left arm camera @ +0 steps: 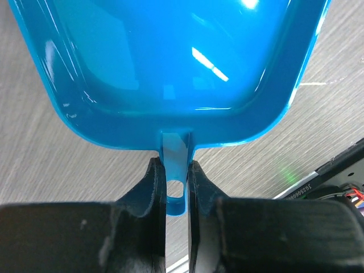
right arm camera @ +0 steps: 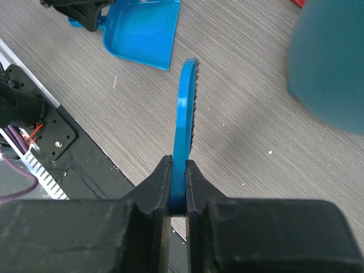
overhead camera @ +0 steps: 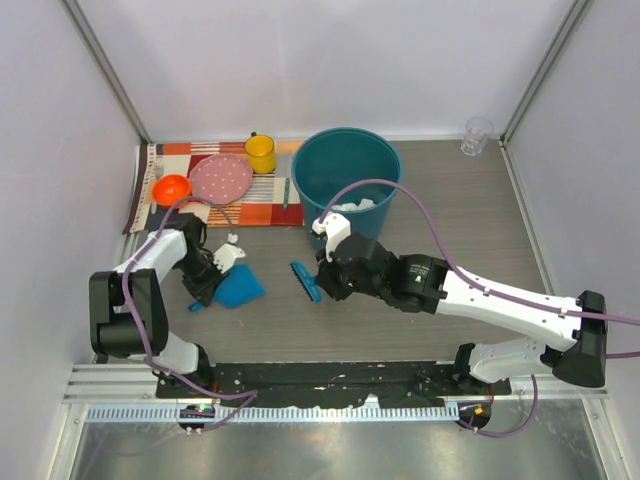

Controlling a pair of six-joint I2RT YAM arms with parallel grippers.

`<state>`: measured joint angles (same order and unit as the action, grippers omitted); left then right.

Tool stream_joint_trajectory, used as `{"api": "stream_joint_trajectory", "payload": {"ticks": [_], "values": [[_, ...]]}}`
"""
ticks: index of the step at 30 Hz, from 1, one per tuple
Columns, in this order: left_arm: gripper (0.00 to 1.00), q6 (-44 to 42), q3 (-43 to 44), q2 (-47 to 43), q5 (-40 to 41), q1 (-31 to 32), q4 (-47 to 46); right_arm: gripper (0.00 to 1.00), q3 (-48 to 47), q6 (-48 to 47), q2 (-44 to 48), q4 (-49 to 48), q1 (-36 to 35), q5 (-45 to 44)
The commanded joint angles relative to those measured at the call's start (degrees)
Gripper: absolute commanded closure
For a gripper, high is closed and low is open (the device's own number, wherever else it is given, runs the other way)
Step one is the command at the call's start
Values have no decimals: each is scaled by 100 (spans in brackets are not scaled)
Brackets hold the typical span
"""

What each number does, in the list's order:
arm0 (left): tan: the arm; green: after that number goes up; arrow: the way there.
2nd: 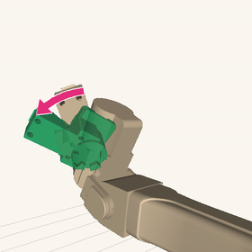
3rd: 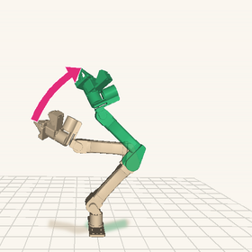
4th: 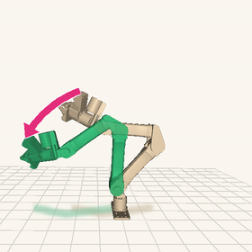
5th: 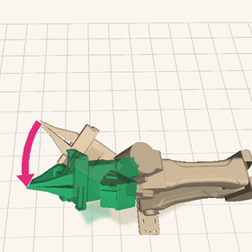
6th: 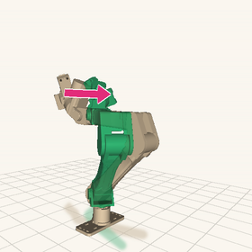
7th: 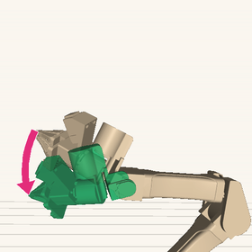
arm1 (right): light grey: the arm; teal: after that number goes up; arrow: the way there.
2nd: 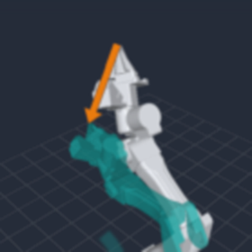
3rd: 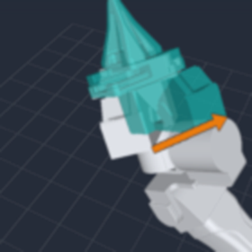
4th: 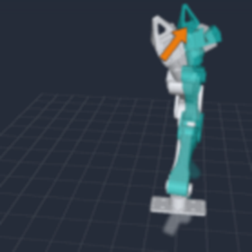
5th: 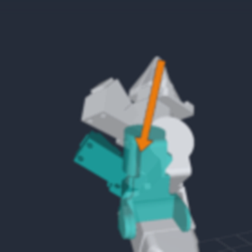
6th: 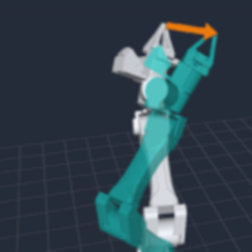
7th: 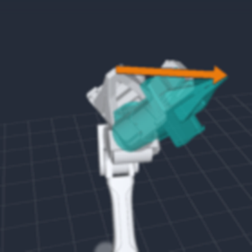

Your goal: Sweep away the paper scraps from the table

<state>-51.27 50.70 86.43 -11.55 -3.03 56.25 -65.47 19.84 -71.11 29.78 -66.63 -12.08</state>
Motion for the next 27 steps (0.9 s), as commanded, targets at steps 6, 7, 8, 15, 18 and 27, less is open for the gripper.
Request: {"api": "stream_joint_trajectory", "payload": {"ticks": [6, 7, 8, 15, 18, 27], "values": [[62, -586, -210, -171, 91, 118, 70, 99, -553, 362, -588, -350, -25, -76], [59, -586, -183, -179, 109, 101, 105, 99, -607, 502, -684, -333, -17, -76], [52, -569, -157, -240, 101, 109, 132, 99, -642, 556, -720, -341, -25, -110], [0, -525, 510, -863, -532, 74, 975, 99, -380, 1171, -904, -1656, 53, -94], [0, -298, 739, -1206, -559, 30, 1143, 99, -448, 928, -1255, -2036, 54, -181], [0, 1197, 1179, -1305, 355, -1146, -173, 99, 95, -5244, -2335, -4396, -1176, -1937]]}}
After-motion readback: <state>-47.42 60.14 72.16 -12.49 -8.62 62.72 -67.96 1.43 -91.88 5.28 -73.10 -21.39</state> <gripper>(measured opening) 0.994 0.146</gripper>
